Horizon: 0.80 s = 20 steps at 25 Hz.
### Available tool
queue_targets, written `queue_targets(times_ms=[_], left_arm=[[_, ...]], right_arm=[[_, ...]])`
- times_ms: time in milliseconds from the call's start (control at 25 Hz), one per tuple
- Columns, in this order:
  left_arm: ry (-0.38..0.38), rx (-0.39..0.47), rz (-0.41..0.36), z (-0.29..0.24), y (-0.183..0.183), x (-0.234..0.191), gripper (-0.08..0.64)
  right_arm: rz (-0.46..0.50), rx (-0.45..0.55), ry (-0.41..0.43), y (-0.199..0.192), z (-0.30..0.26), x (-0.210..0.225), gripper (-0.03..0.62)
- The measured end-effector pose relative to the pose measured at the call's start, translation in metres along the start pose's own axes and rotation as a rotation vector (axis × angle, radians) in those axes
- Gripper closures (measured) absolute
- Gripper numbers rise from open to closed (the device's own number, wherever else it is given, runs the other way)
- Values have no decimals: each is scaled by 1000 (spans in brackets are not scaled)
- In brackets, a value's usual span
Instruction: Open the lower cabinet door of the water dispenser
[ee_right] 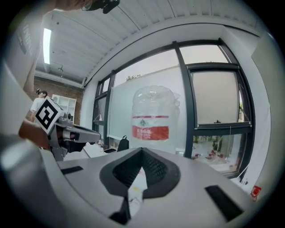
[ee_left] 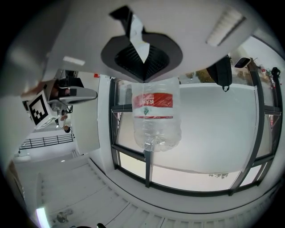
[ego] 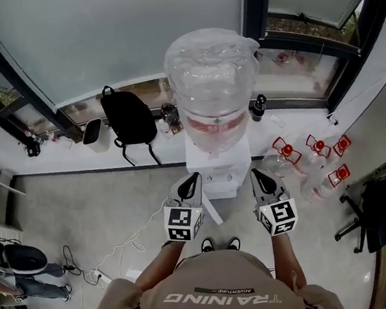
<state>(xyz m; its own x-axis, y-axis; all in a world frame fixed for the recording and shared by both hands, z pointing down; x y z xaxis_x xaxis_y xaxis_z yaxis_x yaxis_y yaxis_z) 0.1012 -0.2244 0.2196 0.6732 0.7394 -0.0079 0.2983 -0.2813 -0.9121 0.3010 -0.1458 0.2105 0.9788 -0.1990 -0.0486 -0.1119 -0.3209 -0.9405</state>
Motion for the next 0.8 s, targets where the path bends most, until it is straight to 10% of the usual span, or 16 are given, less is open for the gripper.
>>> queue_targets(times_ms=[800], left_arm=[[0,24,-28,22,7,1,552]], right_arm=[[3,30,9,8,13,-19,581]])
Point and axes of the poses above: the fingertips, and each gripper's own axes: z backward along the fingers, x to its right, y out of its top, the point moved 6 cm from there along z, backward along the fingers, and after that the axes turned 11 degrees about -x, right-handed, at the moved point
